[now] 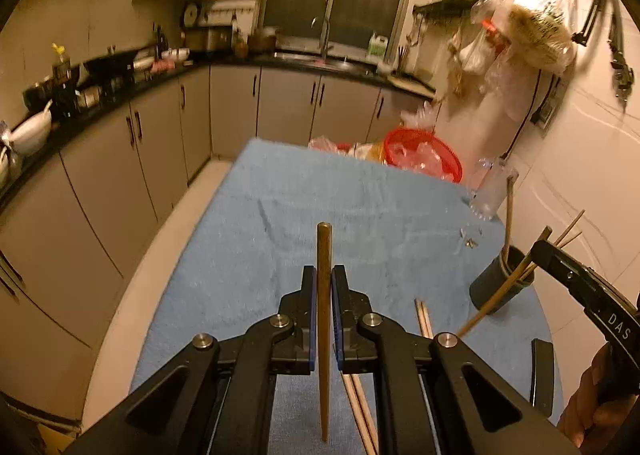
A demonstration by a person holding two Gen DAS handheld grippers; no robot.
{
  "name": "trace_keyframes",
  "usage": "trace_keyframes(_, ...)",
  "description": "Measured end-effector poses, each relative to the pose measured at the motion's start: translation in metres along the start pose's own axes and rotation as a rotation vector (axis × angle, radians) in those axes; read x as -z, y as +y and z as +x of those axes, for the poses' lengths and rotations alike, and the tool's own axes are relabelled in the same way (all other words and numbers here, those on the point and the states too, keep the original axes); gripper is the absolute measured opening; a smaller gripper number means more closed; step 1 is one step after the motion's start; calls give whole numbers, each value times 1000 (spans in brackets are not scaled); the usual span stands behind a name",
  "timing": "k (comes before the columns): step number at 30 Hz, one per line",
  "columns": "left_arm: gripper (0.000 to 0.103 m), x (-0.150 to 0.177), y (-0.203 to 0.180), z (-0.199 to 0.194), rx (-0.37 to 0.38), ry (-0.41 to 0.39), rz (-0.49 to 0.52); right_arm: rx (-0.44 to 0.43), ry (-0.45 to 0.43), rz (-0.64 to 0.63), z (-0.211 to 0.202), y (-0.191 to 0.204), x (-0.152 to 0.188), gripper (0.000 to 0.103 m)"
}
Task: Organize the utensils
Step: 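Lift the held chopsticks upright and carry both tools toward the black holder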
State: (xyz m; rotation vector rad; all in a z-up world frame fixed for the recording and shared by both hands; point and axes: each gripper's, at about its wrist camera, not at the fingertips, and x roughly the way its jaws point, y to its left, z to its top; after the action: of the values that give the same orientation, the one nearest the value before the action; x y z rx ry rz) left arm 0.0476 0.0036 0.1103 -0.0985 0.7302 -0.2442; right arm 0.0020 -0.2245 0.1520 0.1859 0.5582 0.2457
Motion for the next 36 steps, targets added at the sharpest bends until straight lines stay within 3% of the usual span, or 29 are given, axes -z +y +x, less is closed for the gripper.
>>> trace_keyframes(36,7,-7,-22,-31,44,-20,28,-4,-106,87,-72,-31,-1,8)
